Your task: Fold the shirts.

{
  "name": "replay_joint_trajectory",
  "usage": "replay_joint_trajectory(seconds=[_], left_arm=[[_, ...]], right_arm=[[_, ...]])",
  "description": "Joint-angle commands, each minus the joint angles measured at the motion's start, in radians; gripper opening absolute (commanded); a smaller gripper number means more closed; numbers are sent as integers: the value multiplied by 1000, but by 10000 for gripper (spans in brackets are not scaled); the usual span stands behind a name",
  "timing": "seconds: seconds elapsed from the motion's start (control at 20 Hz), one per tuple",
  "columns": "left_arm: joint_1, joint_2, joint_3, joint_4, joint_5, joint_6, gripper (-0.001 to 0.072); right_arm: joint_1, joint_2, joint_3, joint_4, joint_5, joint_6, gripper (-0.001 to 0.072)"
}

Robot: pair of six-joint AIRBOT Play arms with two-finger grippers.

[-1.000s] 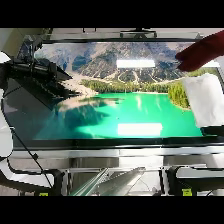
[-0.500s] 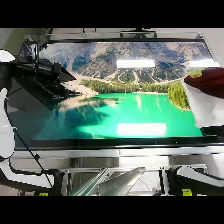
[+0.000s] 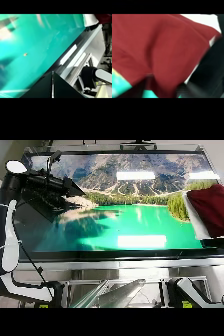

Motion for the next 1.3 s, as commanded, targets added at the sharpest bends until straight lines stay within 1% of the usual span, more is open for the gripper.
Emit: replay_joint_trajectory(seconds=[0.0, 0.1, 0.2, 0.3, 0.35, 0.4, 0.45, 0.5, 0.55, 0.6, 0.75, 0.85, 0.95, 1.05, 1.1, 1.25], left_arm=[[-19, 0, 0, 1, -30, 0, 3], [-18, 0, 0, 0, -38, 0, 3], [-2, 1, 6, -2, -53, 0, 2], [13, 1, 46, -2, -69, -1, 2], [12, 1, 80, -2, -71, -1, 2], [12, 7, 109, 0, -70, -11, 2], [11, 25, 121, 0, -71, -18, 2], [0, 55, 111, 7, -73, -18, 2], [-13, 95, 73, 9, -74, -17, 2], [-29, 142, 15, 10, -74, -14, 1], [-89, 337, -261, 10, -42, 9, 2], [-131, 478, -485, 11, 20, 11, 2], [-176, 613, -708, 10, 108, 11, 2], [-215, 720, -887, 10, 180, 11, 3], [-223, 759, -955, 10, 196, 11, 3], [-210, 817, -1041, 8, 214, 10, 3]], right_arm=[[-8, 34, -24, -32, 17, -21, 716], [-8, 71, -3, -34, 75, -76, 715], [-5, 134, 29, -23, 160, -83, 715], [11, 220, 47, 37, 235, -90, 714], [37, 264, 48, 87, 249, -103, 707], [76, 299, 48, 136, 275, -116, 601], [126, 320, 48, 186, 314, -131, 364], [193, 335, 46, 234, 349, -142, 158], [270, 340, 45, 261, 366, -142, 70], [368, 343, 45, 272, 369, -142, 22], [660, 357, 18, 269, 354, -142, 21], [851, 388, -55, 255, 322, -141, 21], [1006, 434, -171, 232, 278, -110, 21], [1098, 481, -290, 212, 222, -57, 21], [1115, 489, -326, 209, 206, -51, 21], [1114, 480, -343, 216, 188, -53, 22]])
